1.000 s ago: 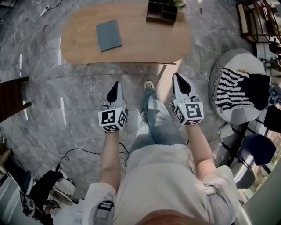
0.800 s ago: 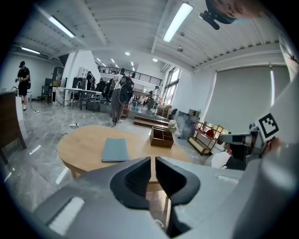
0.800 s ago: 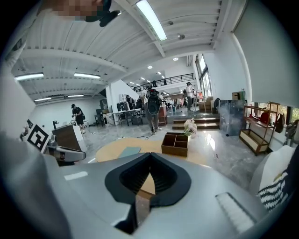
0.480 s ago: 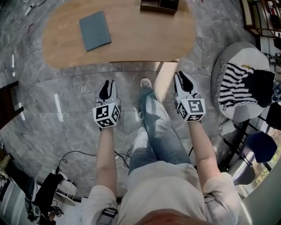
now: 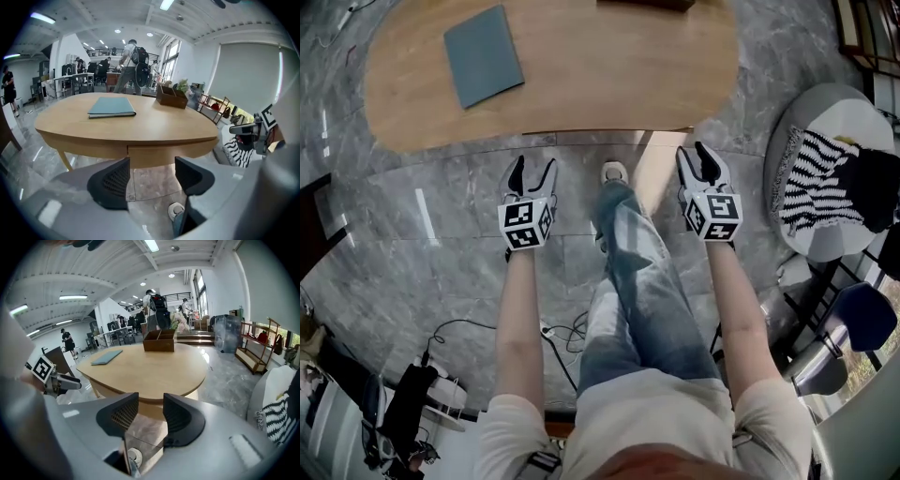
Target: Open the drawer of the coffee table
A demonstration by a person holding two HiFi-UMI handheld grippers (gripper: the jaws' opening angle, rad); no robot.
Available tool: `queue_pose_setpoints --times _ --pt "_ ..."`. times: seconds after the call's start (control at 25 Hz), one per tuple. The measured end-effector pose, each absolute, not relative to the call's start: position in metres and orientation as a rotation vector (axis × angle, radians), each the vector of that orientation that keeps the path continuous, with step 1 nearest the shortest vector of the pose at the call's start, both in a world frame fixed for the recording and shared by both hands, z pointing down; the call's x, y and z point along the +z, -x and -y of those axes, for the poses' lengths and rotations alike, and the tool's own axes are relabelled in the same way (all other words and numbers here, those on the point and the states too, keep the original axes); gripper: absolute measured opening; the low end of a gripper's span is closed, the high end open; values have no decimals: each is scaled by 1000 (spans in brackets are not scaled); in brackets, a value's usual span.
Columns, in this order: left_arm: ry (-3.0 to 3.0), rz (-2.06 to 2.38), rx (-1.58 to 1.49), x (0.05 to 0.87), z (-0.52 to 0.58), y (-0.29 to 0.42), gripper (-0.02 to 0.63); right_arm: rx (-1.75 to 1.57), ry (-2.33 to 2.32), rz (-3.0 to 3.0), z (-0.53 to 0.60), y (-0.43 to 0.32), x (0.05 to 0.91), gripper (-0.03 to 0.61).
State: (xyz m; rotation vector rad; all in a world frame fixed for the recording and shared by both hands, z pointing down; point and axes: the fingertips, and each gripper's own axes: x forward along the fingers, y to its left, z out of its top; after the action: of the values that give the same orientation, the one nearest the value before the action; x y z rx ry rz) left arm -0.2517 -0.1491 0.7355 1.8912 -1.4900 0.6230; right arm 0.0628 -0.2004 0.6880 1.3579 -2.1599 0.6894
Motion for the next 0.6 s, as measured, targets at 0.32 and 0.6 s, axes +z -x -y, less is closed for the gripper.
queue_pose_setpoints --times 0.32,0.6 --pt "-1937 1447 696 784 185 259 407 766 -1323 2090 218 -72 760 262" --pt "-1981 1389 732 806 201 253 449 806 -1332 2071 229 -78 791 341"
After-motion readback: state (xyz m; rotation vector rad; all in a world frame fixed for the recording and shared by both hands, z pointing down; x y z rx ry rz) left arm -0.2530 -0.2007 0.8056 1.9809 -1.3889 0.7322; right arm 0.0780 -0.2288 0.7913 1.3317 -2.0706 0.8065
